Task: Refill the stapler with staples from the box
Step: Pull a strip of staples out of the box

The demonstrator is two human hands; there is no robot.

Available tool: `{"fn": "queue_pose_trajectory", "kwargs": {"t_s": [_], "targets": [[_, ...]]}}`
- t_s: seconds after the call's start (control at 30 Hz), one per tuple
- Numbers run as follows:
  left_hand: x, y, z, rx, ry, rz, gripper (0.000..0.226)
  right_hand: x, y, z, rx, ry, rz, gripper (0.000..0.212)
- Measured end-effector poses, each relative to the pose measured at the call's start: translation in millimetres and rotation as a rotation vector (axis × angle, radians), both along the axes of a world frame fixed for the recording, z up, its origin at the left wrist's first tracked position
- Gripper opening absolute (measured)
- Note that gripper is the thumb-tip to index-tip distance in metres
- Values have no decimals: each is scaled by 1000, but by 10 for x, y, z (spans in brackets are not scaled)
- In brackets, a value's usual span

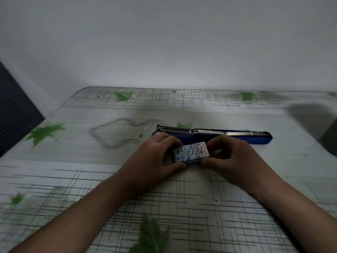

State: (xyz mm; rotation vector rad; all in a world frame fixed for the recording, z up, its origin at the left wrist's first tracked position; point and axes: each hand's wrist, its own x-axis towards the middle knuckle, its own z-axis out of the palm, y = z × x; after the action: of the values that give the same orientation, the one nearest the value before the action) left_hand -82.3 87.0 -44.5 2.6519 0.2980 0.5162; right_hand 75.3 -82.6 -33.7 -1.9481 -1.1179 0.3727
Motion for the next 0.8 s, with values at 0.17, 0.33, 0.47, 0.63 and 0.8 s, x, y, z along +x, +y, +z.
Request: {"fn": "queue_pose_trajectory", "kwargs": {"t_s": [0.17, 0.33, 0.47, 0.63, 0.8], "targets": [[-5, -11, 17, 2, -12, -1, 49, -12, -5, -5, 18, 28, 31, 22], [-8, -11, 31, -17, -18, -5, 51, -39, -4, 22, 14, 6, 63, 24], [0, -21, 40, -24, -17, -15, 53, -41, -3, 2, 19, -58, -4, 33], [-1, -26, 44, -42, -35, -21, 54, -65, -2, -7, 83, -161, -31, 59], [15, -75, 44, -16, -46, -48, 54, -91, 13, 22, 57, -391, 90, 47]]}}
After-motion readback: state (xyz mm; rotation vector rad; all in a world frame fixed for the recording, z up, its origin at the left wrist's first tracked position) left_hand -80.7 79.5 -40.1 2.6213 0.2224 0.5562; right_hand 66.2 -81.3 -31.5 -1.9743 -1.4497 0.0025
